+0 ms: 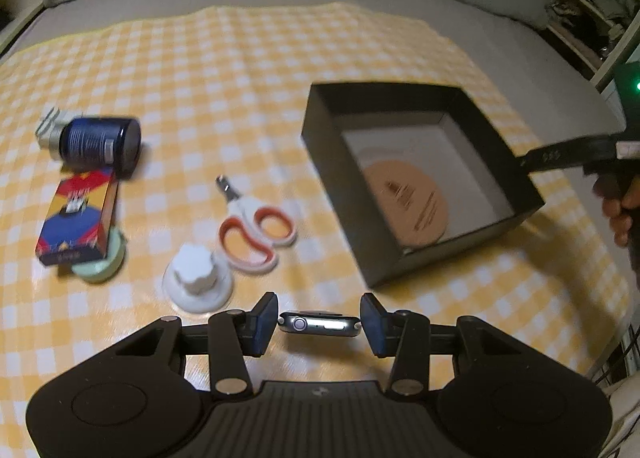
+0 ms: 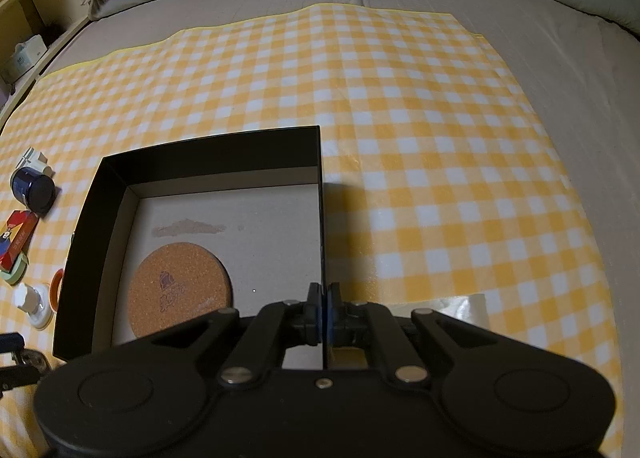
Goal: Organize rigid objects
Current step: 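Carry the smartwatch with the left gripper into the box beside the coaster, release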
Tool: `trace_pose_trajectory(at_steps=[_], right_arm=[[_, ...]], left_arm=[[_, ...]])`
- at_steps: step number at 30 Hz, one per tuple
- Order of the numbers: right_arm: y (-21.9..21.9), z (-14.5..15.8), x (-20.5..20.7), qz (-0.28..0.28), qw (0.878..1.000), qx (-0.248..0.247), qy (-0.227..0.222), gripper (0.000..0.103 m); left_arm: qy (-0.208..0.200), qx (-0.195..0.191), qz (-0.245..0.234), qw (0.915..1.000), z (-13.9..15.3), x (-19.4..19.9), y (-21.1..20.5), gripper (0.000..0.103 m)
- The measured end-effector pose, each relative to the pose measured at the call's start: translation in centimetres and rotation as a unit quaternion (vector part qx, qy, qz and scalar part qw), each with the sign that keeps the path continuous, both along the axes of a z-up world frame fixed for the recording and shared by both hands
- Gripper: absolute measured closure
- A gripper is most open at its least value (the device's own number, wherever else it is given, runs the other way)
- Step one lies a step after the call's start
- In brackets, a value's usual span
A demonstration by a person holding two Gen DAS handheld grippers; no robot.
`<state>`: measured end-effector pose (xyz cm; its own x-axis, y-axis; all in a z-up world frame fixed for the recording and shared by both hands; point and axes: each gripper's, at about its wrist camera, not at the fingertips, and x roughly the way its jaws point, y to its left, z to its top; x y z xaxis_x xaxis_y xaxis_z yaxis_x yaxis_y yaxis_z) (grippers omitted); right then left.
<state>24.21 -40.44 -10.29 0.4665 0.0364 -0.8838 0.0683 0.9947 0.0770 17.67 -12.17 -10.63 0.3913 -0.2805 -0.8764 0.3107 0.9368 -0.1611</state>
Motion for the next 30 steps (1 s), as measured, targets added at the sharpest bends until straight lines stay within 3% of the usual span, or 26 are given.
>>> trace_pose_trajectory(at_steps=[10, 20, 25, 30], right_arm=[[0.0, 0.0, 0.0, 0.0, 1.0, -0.001, 0.0, 0.1], [0.1, 0.1, 0.1, 0.001, 1.0, -0.002, 0.001, 0.1], [0.0, 0.1, 0.1, 0.002, 1.0, -0.002, 0.0, 0.1], [0.0, 0.2, 0.1, 0.003, 1.0, 0.001, 0.0, 0.1]], left_arm=[[-0.01, -0.02, 0.011, 0.9997, 1.6, 0.9, -1.6, 0.056], [-0.047, -0.073, 0.037, 0.9955, 4.9, 3.2, -3.2, 0.056], [-0.044, -0.075, 0.026, 0.9959, 4.7, 4.8, -6.1, 0.056], [-0.038, -0.048, 0.015, 0.998, 3.2, 6.2, -9.4, 0.056]])
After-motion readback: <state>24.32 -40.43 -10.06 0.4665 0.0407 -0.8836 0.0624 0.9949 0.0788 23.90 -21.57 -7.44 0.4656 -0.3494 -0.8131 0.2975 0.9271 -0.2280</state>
